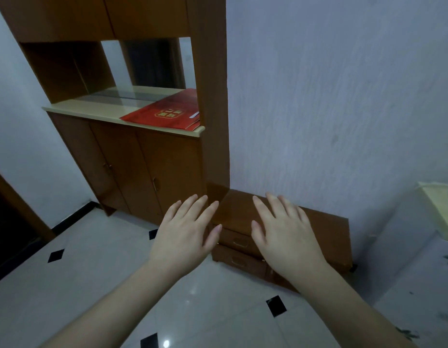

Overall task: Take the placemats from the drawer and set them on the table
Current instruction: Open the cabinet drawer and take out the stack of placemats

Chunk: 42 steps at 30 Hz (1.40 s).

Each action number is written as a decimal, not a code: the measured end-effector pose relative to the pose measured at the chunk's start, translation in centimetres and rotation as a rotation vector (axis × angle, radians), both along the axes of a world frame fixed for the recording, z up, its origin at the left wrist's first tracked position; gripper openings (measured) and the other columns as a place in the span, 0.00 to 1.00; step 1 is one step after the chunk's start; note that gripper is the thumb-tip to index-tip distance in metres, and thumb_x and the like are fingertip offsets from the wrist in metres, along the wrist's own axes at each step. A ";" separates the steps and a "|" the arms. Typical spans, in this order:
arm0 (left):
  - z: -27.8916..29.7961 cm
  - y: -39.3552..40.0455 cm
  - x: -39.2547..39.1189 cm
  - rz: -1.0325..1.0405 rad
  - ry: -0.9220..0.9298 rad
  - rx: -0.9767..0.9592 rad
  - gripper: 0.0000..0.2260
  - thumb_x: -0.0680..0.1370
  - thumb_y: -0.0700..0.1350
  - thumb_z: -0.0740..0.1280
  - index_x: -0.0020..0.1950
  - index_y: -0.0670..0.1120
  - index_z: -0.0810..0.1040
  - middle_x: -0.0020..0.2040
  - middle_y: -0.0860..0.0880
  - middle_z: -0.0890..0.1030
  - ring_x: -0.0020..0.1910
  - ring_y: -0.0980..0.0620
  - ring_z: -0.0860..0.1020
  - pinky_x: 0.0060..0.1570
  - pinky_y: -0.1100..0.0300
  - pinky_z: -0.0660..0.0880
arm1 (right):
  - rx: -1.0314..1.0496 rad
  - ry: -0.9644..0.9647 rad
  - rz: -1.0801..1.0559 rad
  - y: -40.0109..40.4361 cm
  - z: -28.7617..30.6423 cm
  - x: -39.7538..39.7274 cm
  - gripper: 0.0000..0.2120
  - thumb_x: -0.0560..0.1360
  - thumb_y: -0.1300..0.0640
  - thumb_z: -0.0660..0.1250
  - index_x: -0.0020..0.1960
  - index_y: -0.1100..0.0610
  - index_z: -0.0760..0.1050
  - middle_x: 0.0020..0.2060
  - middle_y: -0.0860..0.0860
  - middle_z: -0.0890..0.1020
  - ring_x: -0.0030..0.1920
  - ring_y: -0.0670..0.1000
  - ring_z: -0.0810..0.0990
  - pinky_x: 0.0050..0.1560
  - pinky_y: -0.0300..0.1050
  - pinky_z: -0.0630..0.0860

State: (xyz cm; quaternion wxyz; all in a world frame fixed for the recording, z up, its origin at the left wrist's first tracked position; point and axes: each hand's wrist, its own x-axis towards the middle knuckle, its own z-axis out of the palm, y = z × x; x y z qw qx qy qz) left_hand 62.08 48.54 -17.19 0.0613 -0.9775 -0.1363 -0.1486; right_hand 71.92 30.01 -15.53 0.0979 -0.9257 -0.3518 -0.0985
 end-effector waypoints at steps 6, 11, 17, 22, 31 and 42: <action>-1.1 4.8 6.8 -0.006 0.005 -0.010 0.27 0.81 0.62 0.50 0.75 0.52 0.71 0.73 0.48 0.73 0.74 0.47 0.69 0.72 0.50 0.56 | 0.011 0.012 0.003 5.4 -2.2 5.7 0.30 0.77 0.43 0.44 0.75 0.50 0.65 0.72 0.53 0.70 0.72 0.56 0.68 0.71 0.56 0.64; -2.3 10.1 12.0 -0.079 -0.008 -0.067 0.27 0.81 0.61 0.48 0.76 0.51 0.69 0.75 0.47 0.71 0.76 0.47 0.65 0.73 0.52 0.53 | 0.040 0.022 -0.027 11.8 -4.1 9.5 0.27 0.78 0.46 0.48 0.75 0.51 0.64 0.72 0.52 0.70 0.73 0.55 0.66 0.71 0.55 0.62; -3.8 19.0 17.6 -0.166 0.004 -0.031 0.29 0.80 0.63 0.48 0.78 0.52 0.65 0.77 0.46 0.67 0.78 0.46 0.62 0.75 0.47 0.55 | 0.024 0.049 -0.039 19.9 -6.7 13.5 0.27 0.79 0.47 0.48 0.77 0.50 0.59 0.75 0.52 0.64 0.76 0.55 0.60 0.74 0.53 0.55; -6.0 22.5 22.0 -0.285 0.007 -0.129 0.27 0.82 0.59 0.50 0.78 0.50 0.65 0.77 0.47 0.67 0.78 0.46 0.61 0.75 0.48 0.55 | 0.000 0.062 -0.133 22.9 -8.8 16.6 0.28 0.78 0.47 0.48 0.77 0.51 0.61 0.75 0.53 0.65 0.75 0.56 0.62 0.73 0.55 0.58; -13.3 24.5 29.7 -0.374 0.037 -0.192 0.25 0.82 0.55 0.53 0.79 0.49 0.64 0.78 0.47 0.65 0.78 0.46 0.60 0.76 0.49 0.55 | 0.116 0.098 -0.221 22.9 -13.9 23.0 0.27 0.78 0.50 0.52 0.77 0.53 0.61 0.76 0.52 0.64 0.76 0.55 0.59 0.73 0.57 0.61; -22.0 22.7 36.1 -0.335 0.242 -0.215 0.26 0.82 0.56 0.56 0.80 0.51 0.61 0.80 0.48 0.62 0.79 0.47 0.58 0.76 0.49 0.54 | 0.149 0.218 -0.173 21.8 -22.3 32.3 0.26 0.79 0.51 0.55 0.76 0.55 0.62 0.75 0.54 0.64 0.75 0.56 0.60 0.73 0.57 0.61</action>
